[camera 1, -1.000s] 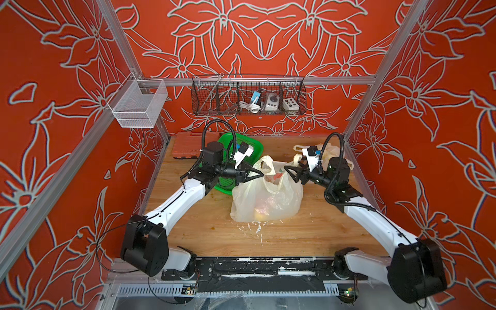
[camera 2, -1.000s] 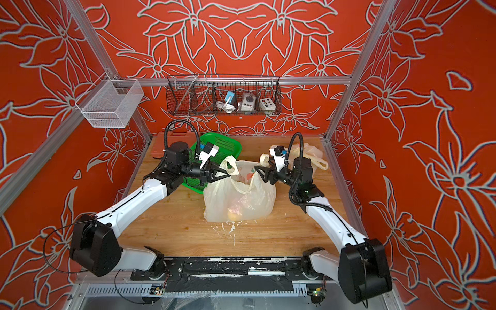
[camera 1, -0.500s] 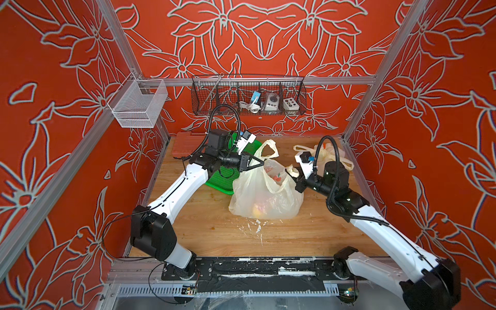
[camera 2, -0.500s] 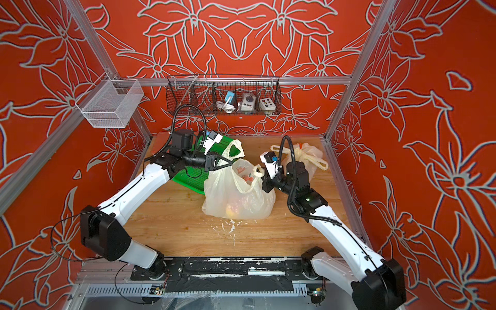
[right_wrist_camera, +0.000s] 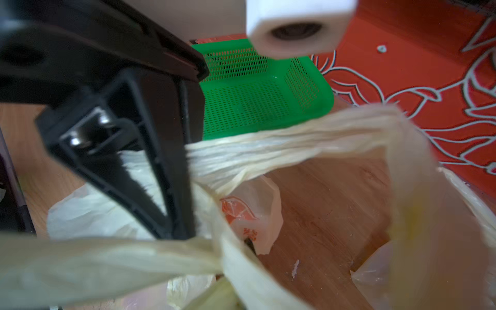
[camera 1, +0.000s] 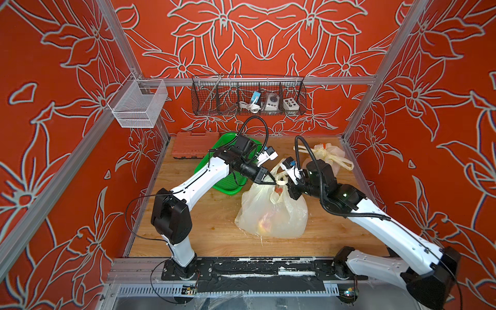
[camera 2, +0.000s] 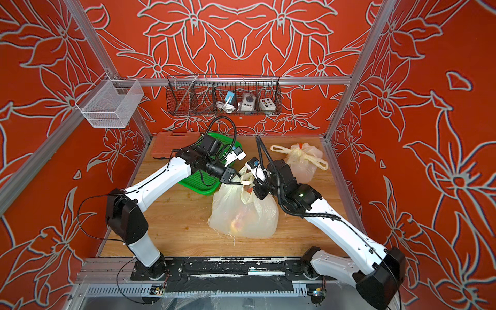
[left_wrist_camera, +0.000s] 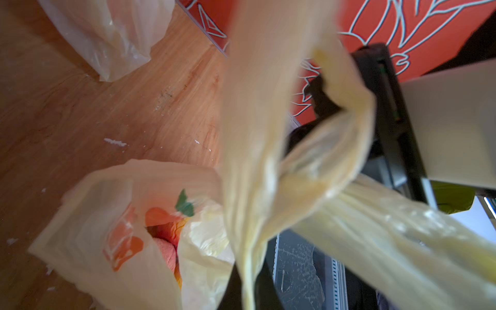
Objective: Place the peach into a plastic bag & tie a knot
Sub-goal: Cross the plastic bag at the center of the board.
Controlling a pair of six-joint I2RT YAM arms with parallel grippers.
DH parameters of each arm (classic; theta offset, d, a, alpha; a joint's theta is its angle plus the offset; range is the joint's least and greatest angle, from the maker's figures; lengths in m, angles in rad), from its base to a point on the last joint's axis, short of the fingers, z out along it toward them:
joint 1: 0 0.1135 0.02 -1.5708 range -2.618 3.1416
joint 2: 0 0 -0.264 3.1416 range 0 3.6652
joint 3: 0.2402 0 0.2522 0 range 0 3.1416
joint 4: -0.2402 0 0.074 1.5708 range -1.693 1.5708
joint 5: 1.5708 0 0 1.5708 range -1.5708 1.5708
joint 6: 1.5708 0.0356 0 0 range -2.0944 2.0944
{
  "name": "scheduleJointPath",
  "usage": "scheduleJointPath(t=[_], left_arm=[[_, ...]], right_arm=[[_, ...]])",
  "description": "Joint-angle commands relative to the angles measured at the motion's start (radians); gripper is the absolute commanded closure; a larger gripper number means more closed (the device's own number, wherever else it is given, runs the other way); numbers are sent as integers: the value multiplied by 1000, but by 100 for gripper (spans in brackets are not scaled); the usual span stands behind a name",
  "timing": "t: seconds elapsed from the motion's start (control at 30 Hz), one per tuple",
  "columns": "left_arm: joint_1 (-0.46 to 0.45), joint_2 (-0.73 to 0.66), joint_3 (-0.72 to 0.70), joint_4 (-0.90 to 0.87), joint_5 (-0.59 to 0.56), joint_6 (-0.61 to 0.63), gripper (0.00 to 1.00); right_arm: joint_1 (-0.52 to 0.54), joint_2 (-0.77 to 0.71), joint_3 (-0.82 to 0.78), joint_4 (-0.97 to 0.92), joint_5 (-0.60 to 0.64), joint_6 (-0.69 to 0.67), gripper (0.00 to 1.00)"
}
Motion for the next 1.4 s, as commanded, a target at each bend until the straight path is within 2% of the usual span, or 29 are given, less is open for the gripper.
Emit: scheduleJointPath(t=[0.0,0.1,0.4,0.63,0.8,1.1,1.17,1.27,1.37], left_arm=[[-2,-49,-40,65,26,55,82],[-2,-73,-74,108,19,56,69],[-6,-154,-161,250,28,62,42],[-9,-184,-207,356,14,42,43],[-20,-192,-268,521,-4,-35,44],[-19,-200,-306,614,-25,-80,59],[-12,-207,-314,623,-15,-91,58],[-9,-225,-326,628,0,-98,49],[-6,-245,-337,640,15,-103,48]], right_arm=[[3,13,24,-29,-43,26,100],[3,12,26,-17,-92,36,100],[4,51,64,-57,-185,52,100],[3,75,99,-93,-228,55,100],[3,78,106,-82,-272,78,100],[3,80,109,-93,-319,67,100],[2,78,100,-97,-319,66,100],[2,73,88,-94,-328,72,100],[2,70,88,-94,-336,76,100]])
